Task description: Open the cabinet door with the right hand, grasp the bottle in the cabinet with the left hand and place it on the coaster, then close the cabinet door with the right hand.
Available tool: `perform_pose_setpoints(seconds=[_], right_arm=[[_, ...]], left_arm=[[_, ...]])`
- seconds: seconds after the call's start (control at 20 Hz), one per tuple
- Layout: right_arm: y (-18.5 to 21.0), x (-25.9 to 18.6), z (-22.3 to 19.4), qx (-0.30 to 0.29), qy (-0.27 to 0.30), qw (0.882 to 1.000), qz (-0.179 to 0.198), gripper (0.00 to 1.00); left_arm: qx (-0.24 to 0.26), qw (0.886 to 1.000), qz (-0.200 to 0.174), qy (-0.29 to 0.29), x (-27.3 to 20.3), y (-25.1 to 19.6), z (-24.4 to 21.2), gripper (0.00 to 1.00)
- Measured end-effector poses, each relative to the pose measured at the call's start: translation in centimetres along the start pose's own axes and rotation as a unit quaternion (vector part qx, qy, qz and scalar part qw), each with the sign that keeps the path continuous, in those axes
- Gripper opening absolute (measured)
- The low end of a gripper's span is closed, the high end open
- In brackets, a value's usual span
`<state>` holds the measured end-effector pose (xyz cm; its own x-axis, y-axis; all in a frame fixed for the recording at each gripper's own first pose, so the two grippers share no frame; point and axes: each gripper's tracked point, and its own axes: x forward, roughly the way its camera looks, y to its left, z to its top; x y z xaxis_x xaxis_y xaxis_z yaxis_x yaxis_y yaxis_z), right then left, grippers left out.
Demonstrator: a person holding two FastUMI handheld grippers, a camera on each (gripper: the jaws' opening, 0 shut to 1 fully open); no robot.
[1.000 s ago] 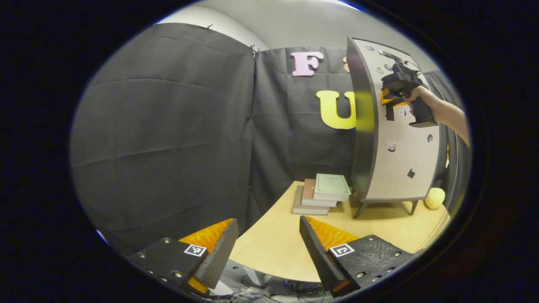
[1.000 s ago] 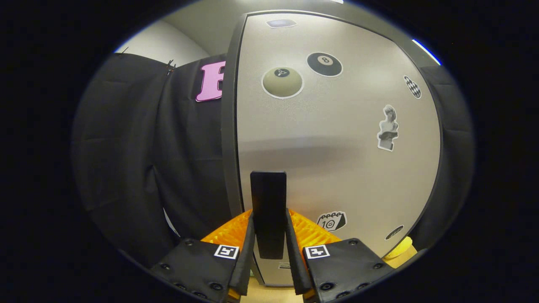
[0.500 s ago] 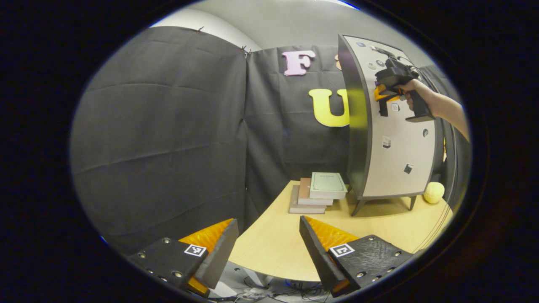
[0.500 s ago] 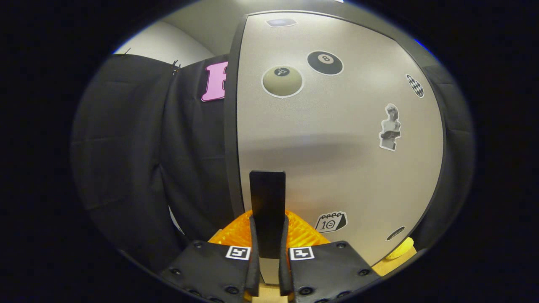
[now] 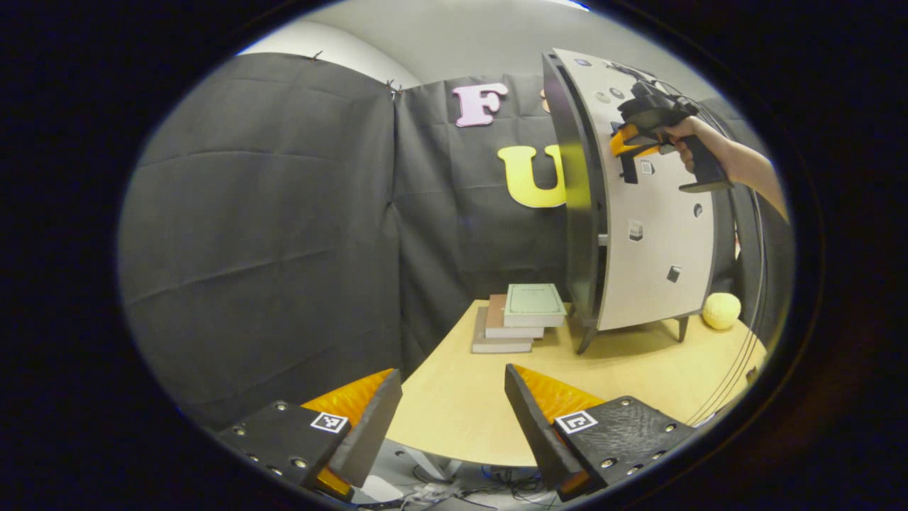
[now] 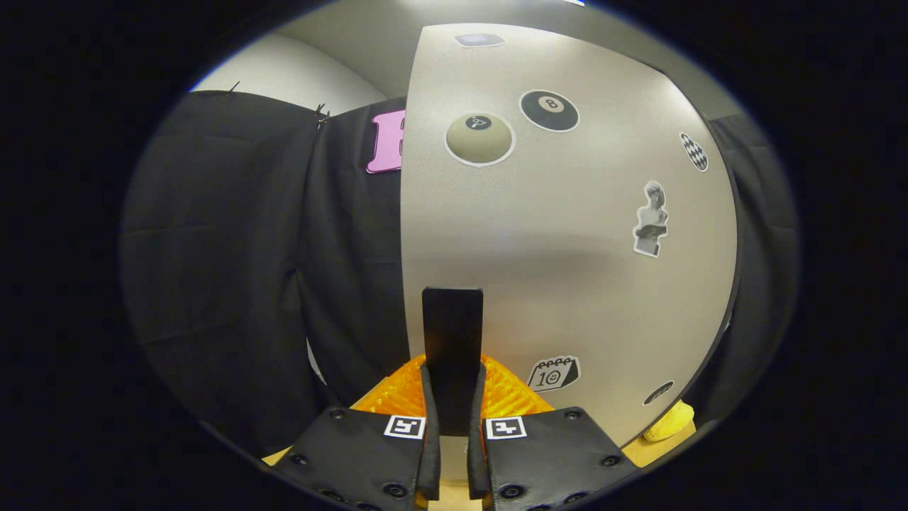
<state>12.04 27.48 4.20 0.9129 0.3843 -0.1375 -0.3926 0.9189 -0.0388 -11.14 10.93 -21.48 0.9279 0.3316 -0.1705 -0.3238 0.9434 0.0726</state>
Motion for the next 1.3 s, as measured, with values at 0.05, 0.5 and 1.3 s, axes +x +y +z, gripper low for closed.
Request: perform_pose_setpoints(seconds=[0.05,0.5,1.3], right_arm=[[-0.1,0.0,-0.1,0.001,0.0,1.0,0.005,0.17],[-0.8,-0.1,0.0,0.005,-0.008,1.0,0.03,0.17],[-1.8,-0.7,-0.1,0.021,-0.02,0.999,0.043,0.17]], left_arm=[[-0.008,1.0,-0.007,0.0,-1.0,-0.9,-0.3,0.9],[-0.002,0.999,-0.035,-0.015,-3.1,-4.0,1.1,0.88],[-0.002,0.995,-0.087,-0.044,-2.8,-8.4,5.0,0.9]])
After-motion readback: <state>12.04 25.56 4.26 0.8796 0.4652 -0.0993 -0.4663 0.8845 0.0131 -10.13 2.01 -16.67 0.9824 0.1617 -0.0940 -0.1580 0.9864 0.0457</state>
